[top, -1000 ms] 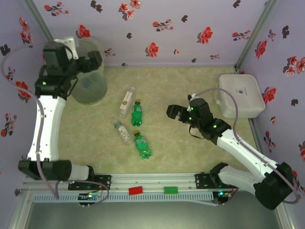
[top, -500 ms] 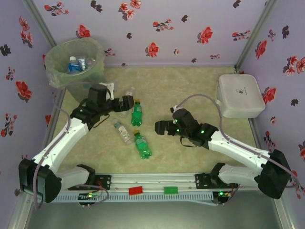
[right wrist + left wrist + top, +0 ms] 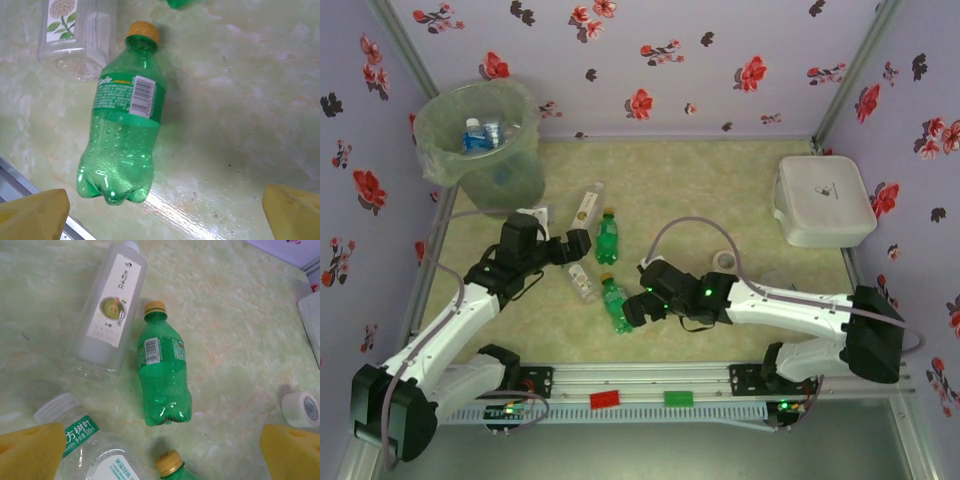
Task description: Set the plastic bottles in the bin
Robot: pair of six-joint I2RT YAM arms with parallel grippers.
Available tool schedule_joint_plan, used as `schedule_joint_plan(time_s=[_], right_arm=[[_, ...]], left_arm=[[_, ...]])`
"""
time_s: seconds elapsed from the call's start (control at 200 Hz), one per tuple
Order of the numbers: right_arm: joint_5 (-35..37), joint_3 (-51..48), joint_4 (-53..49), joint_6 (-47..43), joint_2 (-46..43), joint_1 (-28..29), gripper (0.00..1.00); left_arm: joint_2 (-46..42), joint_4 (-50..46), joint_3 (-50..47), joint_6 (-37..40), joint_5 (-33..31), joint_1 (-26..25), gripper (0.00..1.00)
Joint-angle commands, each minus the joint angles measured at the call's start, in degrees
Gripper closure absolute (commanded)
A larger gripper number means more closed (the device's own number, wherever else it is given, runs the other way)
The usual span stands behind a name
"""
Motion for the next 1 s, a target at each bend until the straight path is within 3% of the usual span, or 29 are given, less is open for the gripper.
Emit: schedule_joint_plan(time_s=[0.0,0.335,0.535,0.625,0.865,0.995], right_arm=[[2.5,2.6,-3.8,-1.4,3.1,1.9,0.0],[1.6,6.7,4.1,-3.2,15.2,4.6,0.01],[1.5,8.5,6.9,-3.2,22.0,4.5,0.08],[1.6,8.7,6.5,-3.8,23.6,4.6,0.14],[1.9,7.8,5.7,-4.6,24.2,4.5,0.43],[1.4,7.4,5.2,-5.2,23.1,4.6,0.52]], left_arm=[[-1.5,2.4,-2.1,0.8,-2.3,1.1,0.0],[-0.6,5.9,-5.6,0.6,-1.9,3.1,0.0],[2.1,5.3,-2.8,1.5,-0.9,4.0,0.0],[2.9,6.7,-2.4,1.1,-0.6,4.3,0.0],[4.4,10.4,-1.5,-0.7,-0.5,4.9,0.0],[4.6,10.4,-0.9,-1.1,0.2,4.9,0.0]])
